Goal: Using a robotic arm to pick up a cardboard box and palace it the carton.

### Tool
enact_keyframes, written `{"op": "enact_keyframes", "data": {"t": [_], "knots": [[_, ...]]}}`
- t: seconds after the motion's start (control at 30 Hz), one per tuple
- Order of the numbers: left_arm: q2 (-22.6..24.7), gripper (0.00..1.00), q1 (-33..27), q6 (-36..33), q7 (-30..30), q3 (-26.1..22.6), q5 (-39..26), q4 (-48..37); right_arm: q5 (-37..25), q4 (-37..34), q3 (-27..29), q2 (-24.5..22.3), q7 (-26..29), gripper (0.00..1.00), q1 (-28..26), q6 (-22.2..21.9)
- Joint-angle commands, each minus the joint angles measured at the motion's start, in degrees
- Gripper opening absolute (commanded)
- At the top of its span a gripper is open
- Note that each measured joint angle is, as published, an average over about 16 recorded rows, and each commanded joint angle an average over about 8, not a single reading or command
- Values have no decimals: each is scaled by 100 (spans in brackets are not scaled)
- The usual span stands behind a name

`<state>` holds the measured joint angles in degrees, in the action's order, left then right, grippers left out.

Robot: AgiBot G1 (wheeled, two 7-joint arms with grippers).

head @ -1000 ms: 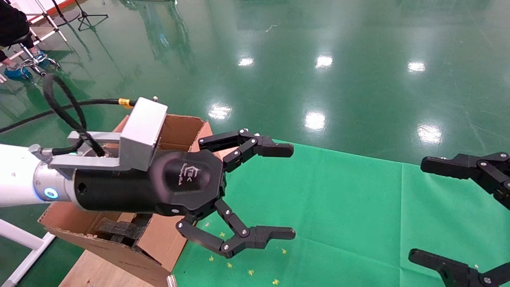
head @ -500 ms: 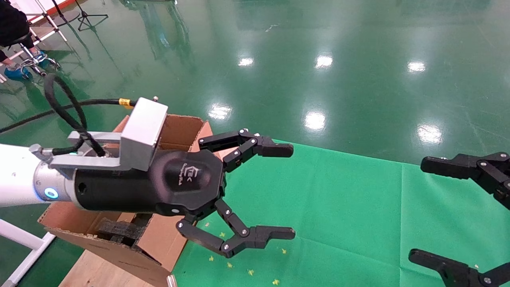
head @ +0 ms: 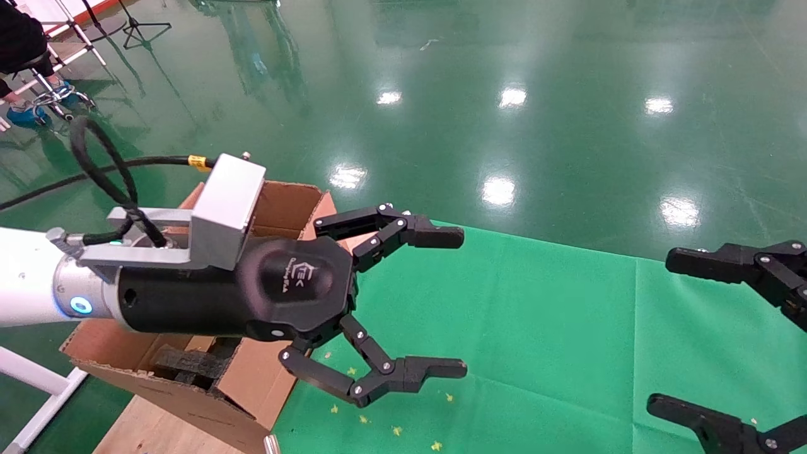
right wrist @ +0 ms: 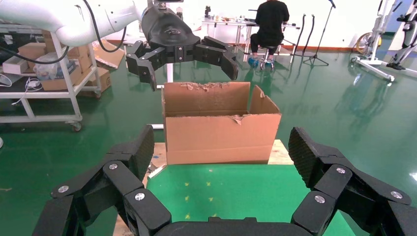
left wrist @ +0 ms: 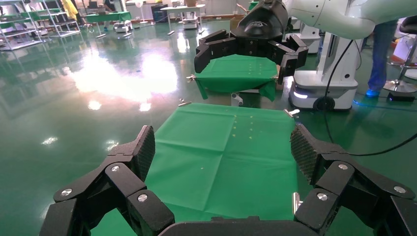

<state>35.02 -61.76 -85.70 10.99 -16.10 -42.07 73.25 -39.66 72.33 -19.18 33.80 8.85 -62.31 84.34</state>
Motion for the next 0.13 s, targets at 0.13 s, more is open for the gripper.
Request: {"op": "enact_keyframes", "data": {"t": [0.13], "knots": [[0, 100, -1, 0, 0, 0, -1, 0, 0, 0, 0, 0, 0, 100, 0, 0]]}}
